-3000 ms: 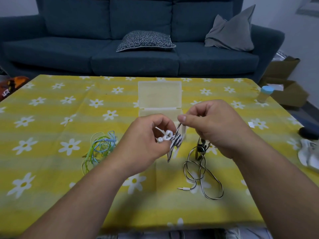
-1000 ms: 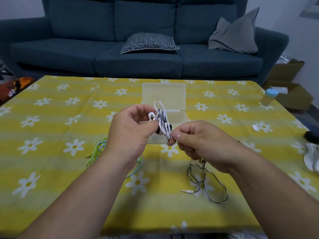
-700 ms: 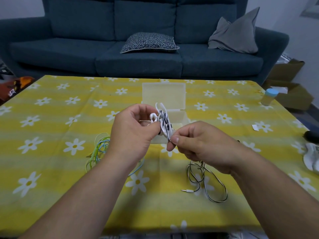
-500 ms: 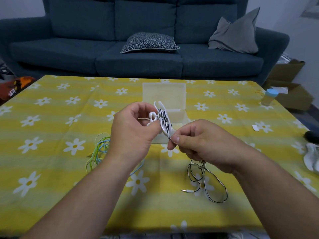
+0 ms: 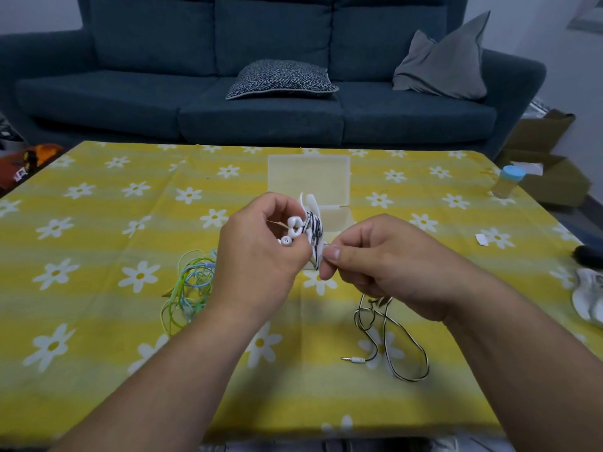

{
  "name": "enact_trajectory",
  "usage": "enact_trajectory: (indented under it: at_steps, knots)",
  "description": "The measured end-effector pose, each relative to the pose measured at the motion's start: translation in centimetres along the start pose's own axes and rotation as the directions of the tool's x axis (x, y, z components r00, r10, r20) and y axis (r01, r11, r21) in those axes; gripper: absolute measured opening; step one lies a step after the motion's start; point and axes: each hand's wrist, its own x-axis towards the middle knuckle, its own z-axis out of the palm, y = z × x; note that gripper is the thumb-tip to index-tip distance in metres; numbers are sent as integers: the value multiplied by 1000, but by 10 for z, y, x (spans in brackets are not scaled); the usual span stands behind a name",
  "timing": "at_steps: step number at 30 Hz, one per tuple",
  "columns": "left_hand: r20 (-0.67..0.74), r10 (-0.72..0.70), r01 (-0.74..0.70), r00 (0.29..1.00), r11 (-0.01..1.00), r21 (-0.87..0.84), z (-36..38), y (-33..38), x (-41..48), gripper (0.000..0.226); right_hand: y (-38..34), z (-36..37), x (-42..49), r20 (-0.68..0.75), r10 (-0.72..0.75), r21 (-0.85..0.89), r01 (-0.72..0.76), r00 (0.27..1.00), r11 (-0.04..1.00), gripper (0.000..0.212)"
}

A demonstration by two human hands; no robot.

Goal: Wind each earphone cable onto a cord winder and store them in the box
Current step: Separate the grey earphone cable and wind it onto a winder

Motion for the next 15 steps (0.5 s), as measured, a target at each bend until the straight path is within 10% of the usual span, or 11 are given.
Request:
enact_trajectory:
  at_steps: [15]
  knots:
    - [6,-257,247,966,923,-297,5,-1,1,27,-2,-4,-5,124,64,-103,-51,990,993,28]
